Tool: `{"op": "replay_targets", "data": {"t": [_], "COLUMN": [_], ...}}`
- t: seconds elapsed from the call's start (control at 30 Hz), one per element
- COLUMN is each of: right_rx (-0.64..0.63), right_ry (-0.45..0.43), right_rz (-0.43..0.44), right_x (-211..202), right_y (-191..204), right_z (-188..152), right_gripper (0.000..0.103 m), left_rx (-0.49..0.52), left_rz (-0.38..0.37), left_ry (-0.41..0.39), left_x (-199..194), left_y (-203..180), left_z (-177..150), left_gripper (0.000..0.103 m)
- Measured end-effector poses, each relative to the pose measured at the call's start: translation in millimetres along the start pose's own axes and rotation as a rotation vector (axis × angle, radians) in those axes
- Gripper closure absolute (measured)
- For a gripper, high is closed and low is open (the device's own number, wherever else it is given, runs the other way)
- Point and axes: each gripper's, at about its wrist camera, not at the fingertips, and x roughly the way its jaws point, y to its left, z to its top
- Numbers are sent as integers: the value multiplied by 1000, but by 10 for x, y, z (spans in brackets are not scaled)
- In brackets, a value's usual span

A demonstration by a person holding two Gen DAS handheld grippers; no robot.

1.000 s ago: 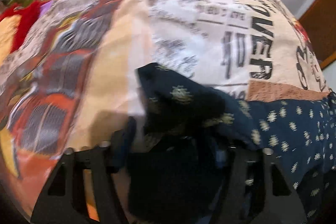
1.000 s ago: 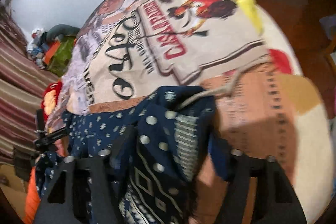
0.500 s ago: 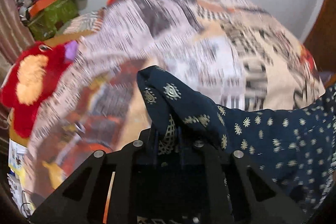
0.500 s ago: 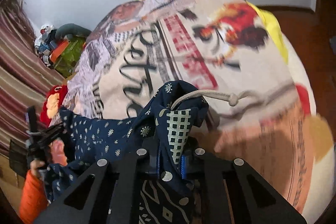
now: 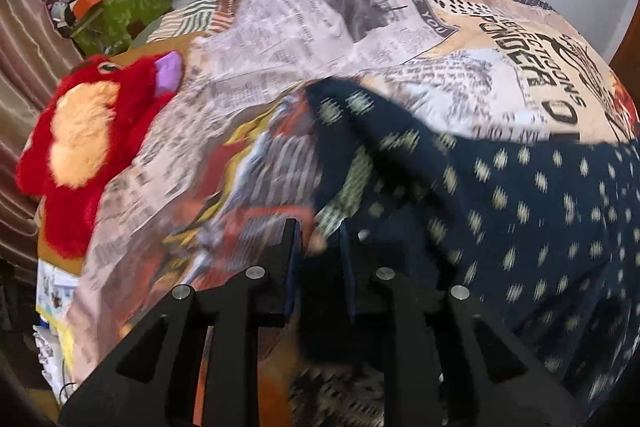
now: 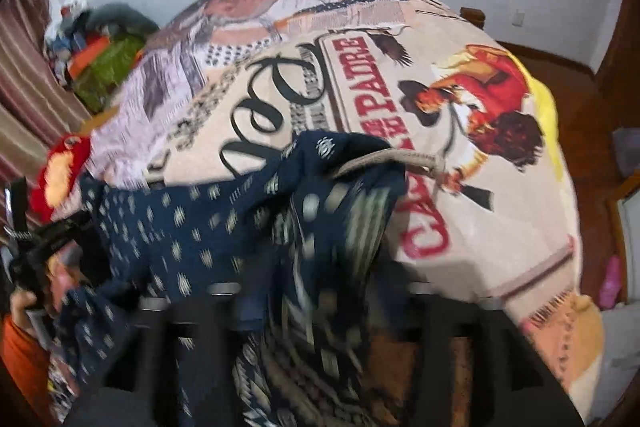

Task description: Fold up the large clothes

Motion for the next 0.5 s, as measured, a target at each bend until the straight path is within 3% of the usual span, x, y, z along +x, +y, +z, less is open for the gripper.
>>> {"op": "replay_targets", "data": {"t": [0.13,0.27,0.5], "right_rx": [-7,13,4], "right_ry": [-20,-48,-106], "right_rz": [6,47,142], "right_x": [-365,-788,-1547], "right_y": [-27,19,262], "right_z": [-234,-482,-1003], "right_gripper": [34,34,32], "left_rx": [30,49,2], "left_rz": [-21,-39,-130], "left_ry": [-26,-66,-112], "left_x": [-351,-825,-1584], "left_y": [125,219,435], "left_z": [-230,-566,-1252], "left_gripper": [81,57,53]}}
